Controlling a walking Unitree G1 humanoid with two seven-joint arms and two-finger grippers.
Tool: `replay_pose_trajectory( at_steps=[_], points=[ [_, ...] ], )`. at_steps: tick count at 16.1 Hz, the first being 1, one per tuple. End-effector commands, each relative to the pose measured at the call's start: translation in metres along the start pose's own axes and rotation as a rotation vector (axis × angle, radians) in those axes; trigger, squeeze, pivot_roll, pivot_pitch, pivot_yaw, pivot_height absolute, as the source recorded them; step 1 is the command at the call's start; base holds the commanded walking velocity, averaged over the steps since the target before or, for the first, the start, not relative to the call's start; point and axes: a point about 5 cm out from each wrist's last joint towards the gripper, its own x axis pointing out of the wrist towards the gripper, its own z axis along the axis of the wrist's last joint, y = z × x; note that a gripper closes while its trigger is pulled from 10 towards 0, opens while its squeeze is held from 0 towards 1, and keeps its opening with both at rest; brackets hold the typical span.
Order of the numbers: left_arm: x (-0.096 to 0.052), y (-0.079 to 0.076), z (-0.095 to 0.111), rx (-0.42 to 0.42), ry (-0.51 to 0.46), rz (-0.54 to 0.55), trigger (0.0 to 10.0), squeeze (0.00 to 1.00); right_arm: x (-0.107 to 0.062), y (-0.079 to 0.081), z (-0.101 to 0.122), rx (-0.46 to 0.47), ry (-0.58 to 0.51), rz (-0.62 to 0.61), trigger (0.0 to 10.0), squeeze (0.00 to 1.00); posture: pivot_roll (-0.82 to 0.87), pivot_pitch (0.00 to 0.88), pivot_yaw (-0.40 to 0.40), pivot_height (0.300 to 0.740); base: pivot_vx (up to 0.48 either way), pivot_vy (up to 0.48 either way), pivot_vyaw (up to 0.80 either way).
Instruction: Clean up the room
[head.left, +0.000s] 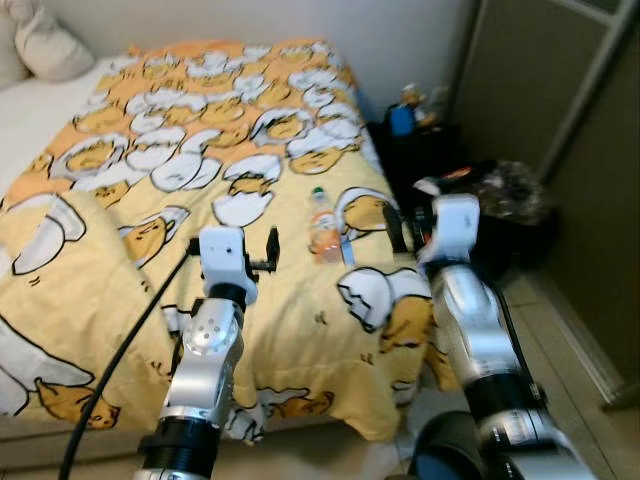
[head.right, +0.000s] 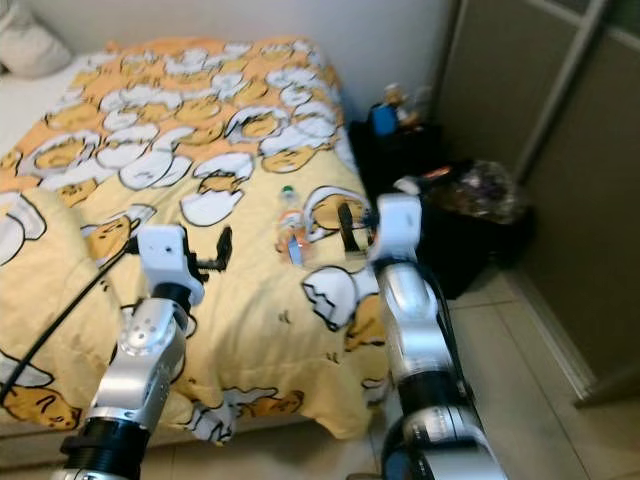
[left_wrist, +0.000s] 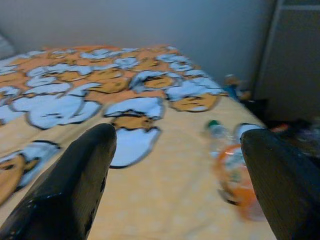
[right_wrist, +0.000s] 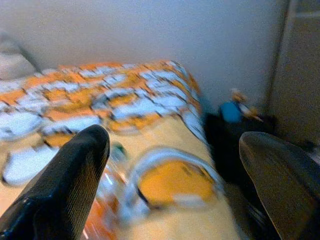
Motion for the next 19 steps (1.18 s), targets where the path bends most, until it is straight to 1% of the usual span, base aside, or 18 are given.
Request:
replay_pose_trajectory(
  at_steps=[1,3,4,5,6,7,8,9,10,11,12,13,14,15,16,17,18,19],
  points=[
    [-0.002,0.006,0.002,0.008,0.001,0.017,10.0,0.00,0.009,0.010,0.007,0.026,-0.014,0.027,10.0,0.00,-0.18,0.000,0.073,0.740,0.469,0.000,0.00],
    [-0.005,0.006,0.009,0.019,-0.021,-0.004,10.0,0.00,0.029,0.019,0.029,0.040,-0.048,0.044,10.0,0.00,-0.16,0.000,0.070,0.740,0.465,0.000,0.00],
    [-0.007,0.005,0.010,0.111,-0.016,-0.036,10.0,0.00,0.035,0.017,0.035,0.052,-0.049,0.028,10.0,0.00,-0.15,0.000,0.070,0.740,0.461,0.000,0.00],
    [-0.008,0.003,0.010,0.158,-0.004,-0.056,10.0,0.00,0.038,0.016,0.037,0.057,-0.041,0.019,10.0,0.00,-0.14,0.000,0.070,0.740,0.480,0.000,0.00],
    [-0.009,-0.004,0.006,0.141,0.073,-0.139,10.0,0.00,0.045,0.012,0.038,0.068,-0.011,-0.011,10.0,0.00,-0.12,0.000,0.073,0.740,0.000,0.000,0.00],
    [-0.004,-0.003,0.008,0.101,0.142,-0.206,10.0,0.00,0.050,0.008,0.037,0.081,0.030,-0.039,10.0,0.00,-0.10,0.001,0.074,0.740,0.000,0.000,0.00],
    [-0.003,0.001,0.017,0.067,0.141,-0.225,10.0,0.00,0.053,0.007,0.035,0.069,0.071,-0.063,10.0,0.00,-0.09,0.013,0.080,0.740,0.000,0.000,0.00],
    [-0.002,0.003,0.021,0.072,0.150,-0.250,10.0,0.00,0.055,0.006,0.033,0.061,0.116,-0.079,10.0,0.00,-0.07,0.022,0.081,0.740,0.000,0.000,0.00],
    [-0.001,0.002,0.026,0.079,0.217,-0.333,10.0,0.00,0.058,0.003,0.024,0.070,0.278,-0.106,10.0,0.00,-0.05,0.030,0.079,0.740,0.000,0.000,0.00],
    [-0.003,0.001,0.029,0.085,0.290,-0.389,10.0,0.00,0.057,0.002,0.015,0.058,0.407,-0.103,10.0,0.00,-0.04,0.036,0.080,0.740,0.000,0.000,0.00],
    [-0.004,0.000,0.034,0.119,0.339,-0.459,10.0,0.00,0.055,0.000,0.010,0.113,0.456,-0.106,10.0,0.00,-0.03,0.046,0.076,0.740,0.000,0.000,0.00],
    [-0.009,-0.010,0.046,0.178,0.345,-0.595,10.0,0.00,0.051,-0.005,0.003,0.161,0.488,-0.141,10.0,0.00,-0.03,0.056,0.074,0.740,0.000,0.000,0.00],
    [-0.016,-0.019,0.054,0.176,0.355,-0.674,10.0,0.00,0.047,-0.005,-0.006,0.176,0.522,-0.153,10.0,0.00,-0.02,0.072,0.077,0.740,0.000,0.000,0.00],
    [-0.019,-0.023,0.058,0.180,0.362,-0.698,10.0,0.00,0.044,-0.004,-0.011,0.191,0.541,-0.153,10.0,0.00,-0.02,0.072,0.077,0.740,0.000,0.000,0.00],
    [-0.028,-0.028,0.064,0.150,0.364,-0.740,10.0,0.00,0.043,0.001,-0.015,0.184,0.561,-0.146,10.0,0.00,-0.03,0.093,0.079,0.740,0.000,0.000,0.00],
    [-0.031,-0.029,0.064,0.142,0.368,-0.754,10.0,0.00,0.042,0.003,-0.016,0.182,0.567,-0.141,10.0,0.00,-0.03,0.093,0.079,0.740,0.000,0.000,0.00],
    [-0.039,-0.034,0.064,0.129,0.392,-0.836,10.0,0.00,0.038,0.011,-0.024,0.186,0.605,-0.114,10.0,0.00,-0.02,0.109,0.076,0.740,0.000,0.000,0.00],
    [-0.045,-0.035,0.065,0.124,0.414,-0.876,10.0,0.00,0.035,0.014,-0.030,0.186,0.630,-0.106,10.0,0.00,-0.02,0.118,0.077,0.740,0.000,0.000,0.00]
  ],
)
